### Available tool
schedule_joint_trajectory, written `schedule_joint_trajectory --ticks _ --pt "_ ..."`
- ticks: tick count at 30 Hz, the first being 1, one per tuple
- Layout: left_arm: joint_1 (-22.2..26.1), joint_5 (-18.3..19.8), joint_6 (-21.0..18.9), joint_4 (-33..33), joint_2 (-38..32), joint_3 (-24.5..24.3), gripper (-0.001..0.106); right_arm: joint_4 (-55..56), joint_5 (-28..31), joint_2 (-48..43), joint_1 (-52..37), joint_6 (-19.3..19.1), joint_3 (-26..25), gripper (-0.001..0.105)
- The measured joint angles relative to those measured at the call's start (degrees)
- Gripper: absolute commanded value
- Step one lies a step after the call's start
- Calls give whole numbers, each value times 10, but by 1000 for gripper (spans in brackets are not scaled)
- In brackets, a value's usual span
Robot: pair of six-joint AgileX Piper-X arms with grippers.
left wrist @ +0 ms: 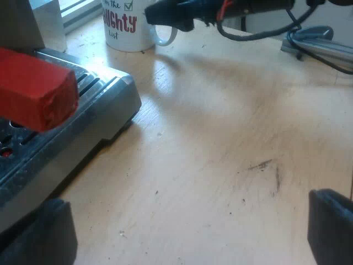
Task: Place mug into machine
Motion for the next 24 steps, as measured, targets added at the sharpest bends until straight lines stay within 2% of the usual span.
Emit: schedule_joint_trajectory --ticks 5,8,9,10,13,14,16,24 --pt "0 0 0 0 0 0 87 0 0 16 0 0 -14 77" --pt "0 0 0 0 0 0 87 0 0 18 0 0 -16 69" --pt "0 0 0 0 0 0 87 0 2 18 0 0 -16 56" --pt "0 0 0 0 0 0 87 0 2 18 0 0 -16 49" --pt "0 0 0 0 0 0 87 0 -1 18 1 0 -16 10" --pt "0 0 0 0 0 0 87 1 -4 18 1 3 -16 3" --pt "0 0 0 -1 0 0 87 5 -9 18 1 13 -16 0" --pt "0 0 0 -1 0 0 87 5 -11 7 1 11 -8 0"
